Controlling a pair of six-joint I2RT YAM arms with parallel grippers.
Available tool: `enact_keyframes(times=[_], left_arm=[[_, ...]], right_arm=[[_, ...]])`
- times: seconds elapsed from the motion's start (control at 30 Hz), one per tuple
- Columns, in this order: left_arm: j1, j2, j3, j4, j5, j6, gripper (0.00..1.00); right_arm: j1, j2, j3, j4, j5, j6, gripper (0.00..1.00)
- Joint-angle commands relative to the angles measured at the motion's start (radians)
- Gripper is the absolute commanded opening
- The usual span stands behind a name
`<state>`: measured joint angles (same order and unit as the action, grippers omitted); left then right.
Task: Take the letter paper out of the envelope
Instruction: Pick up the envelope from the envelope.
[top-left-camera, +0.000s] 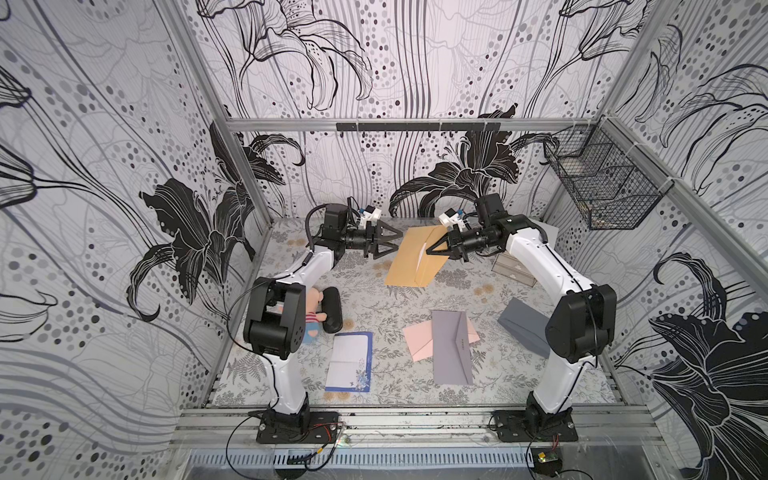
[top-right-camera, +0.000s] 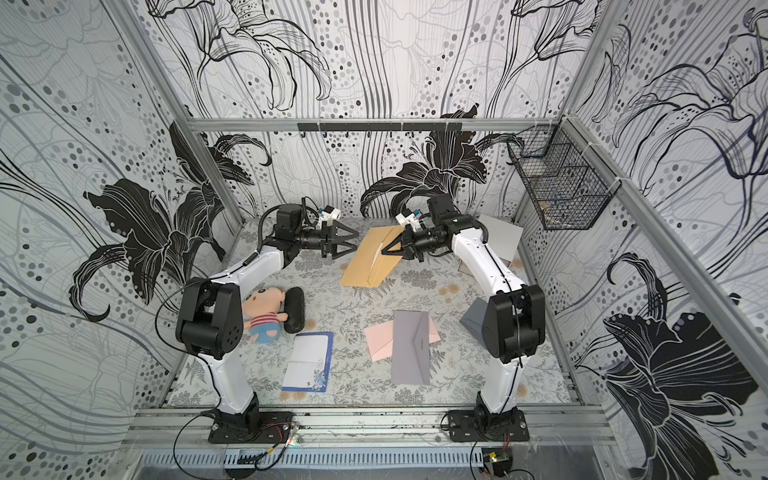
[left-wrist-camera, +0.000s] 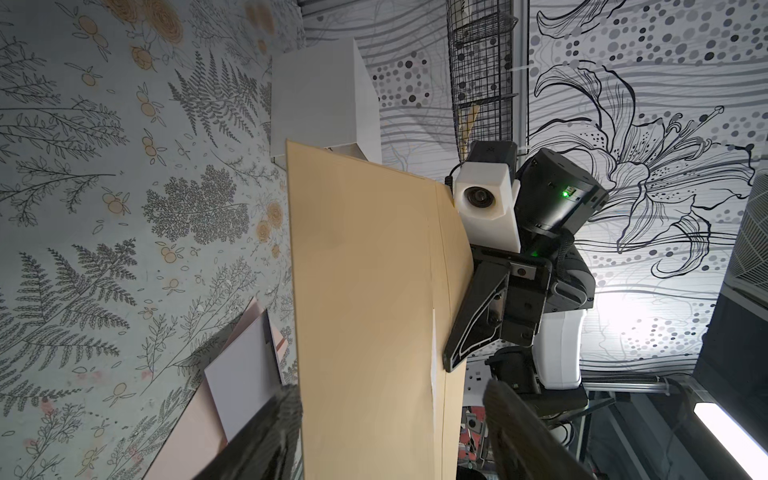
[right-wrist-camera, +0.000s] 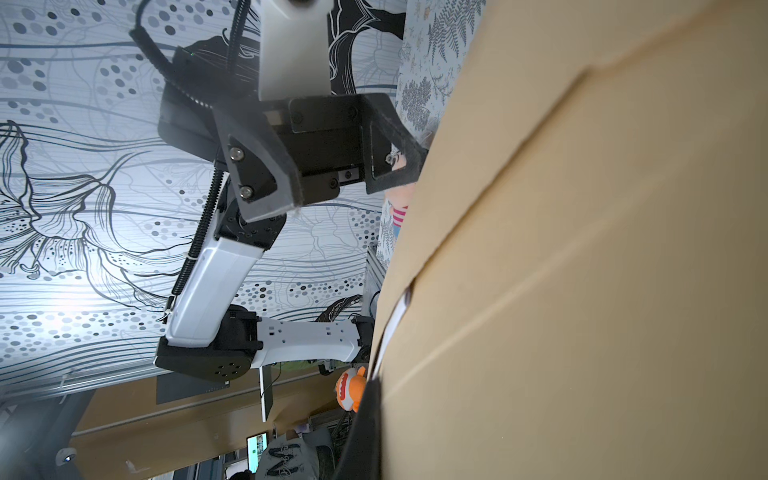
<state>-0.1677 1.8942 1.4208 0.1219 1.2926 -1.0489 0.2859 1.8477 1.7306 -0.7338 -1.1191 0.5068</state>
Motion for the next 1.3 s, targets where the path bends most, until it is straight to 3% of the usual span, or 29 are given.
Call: enact_keyframes(times=[0.0, 0.2, 0.47, 0.67, 0.8, 0.93, 0.97, 1.03, 1.13, 1.27], left_arm=[[-0.008, 0.004, -0.023, 0.136, 0.081, -0.069, 0.69], [0.000, -0.023, -0.061, 0.098, 0.084, -0.042, 0.69], [0.011, -0.049, 0.022, -0.286, 0.036, 0.242, 0.73], [-0.003, -0.063, -0.029, -0.049, 0.057, 0.053, 0.57], [-0.006, -0.061, -0.100, 0.284, 0.072, -0.203, 0.31], [-0.004, -0.034, -0.158, 0.592, 0.053, -0.427, 0.00], [-0.004, -0.027, -0.163, 0.648, 0.046, -0.471, 0.00], [-0.001, -0.021, -0.163, 0.728, 0.015, -0.533, 0.00], [-0.004, -0.035, -0.140, 0.660, -0.042, -0.502, 0.00], [-0.008, -0.055, -0.113, 0.619, -0.112, -0.483, 0.00]], right_arm=[[0.010, 0.029, 0.030, 0.042, -0.056, -0.021, 0.00], [0.014, 0.047, 0.086, 0.061, -0.086, -0.011, 0.00], [0.028, 0.045, 0.094, 0.045, -0.076, -0.019, 0.00], [0.039, 0.083, 0.122, 0.057, -0.082, -0.017, 0.00], [0.038, 0.115, 0.147, 0.047, -0.074, -0.033, 0.00], [0.038, 0.133, 0.150, 0.054, -0.058, -0.037, 0.00], [0.039, 0.134, 0.153, 0.053, -0.047, -0.037, 0.00], [0.038, 0.128, 0.146, 0.050, 0.001, -0.041, 0.15], [0.038, 0.080, 0.085, 0.108, 0.100, -0.012, 0.36], [0.037, -0.045, -0.131, 0.336, 0.222, 0.127, 0.48]])
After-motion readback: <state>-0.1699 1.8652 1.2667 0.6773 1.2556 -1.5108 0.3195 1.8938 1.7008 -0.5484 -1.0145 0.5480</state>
